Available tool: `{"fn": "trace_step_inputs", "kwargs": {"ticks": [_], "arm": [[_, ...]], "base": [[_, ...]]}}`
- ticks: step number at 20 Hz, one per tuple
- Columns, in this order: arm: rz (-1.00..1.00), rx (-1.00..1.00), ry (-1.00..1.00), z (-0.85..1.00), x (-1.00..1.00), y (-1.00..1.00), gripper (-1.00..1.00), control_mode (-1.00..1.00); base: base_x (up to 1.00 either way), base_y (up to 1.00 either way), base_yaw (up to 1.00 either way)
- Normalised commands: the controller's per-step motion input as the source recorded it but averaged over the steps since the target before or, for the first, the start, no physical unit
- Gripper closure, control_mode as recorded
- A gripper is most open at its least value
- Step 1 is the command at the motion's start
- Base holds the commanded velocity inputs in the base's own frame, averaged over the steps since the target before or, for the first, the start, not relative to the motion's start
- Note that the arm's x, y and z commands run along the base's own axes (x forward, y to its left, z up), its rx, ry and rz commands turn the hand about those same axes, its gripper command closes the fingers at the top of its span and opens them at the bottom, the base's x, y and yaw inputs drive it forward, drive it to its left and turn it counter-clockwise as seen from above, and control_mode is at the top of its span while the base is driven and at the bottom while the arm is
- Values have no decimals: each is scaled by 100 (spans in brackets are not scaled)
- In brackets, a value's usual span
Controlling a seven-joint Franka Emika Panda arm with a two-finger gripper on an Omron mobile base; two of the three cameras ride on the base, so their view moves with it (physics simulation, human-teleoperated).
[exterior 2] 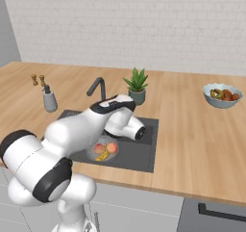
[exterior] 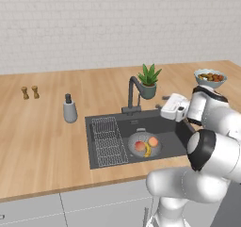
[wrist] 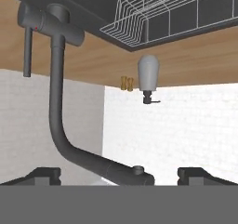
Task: Put the colander in the sink, put the peach, banana, peach in the colander, and turn on the sink faucet and pour water over the colander.
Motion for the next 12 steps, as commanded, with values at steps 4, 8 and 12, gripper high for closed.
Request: {"fn": "trace_step_inputs", "kwargs": {"ticks": [4,8,12], "arm": [[-7,0,6,-9,21,2,-100,-100],[-4,0,4,-20,25,4,-100,-100],[-1,-3,2,-31,32,6,-100,-100]], "base": [[0,0,0],[0,0,0],[0,0,0]]}}
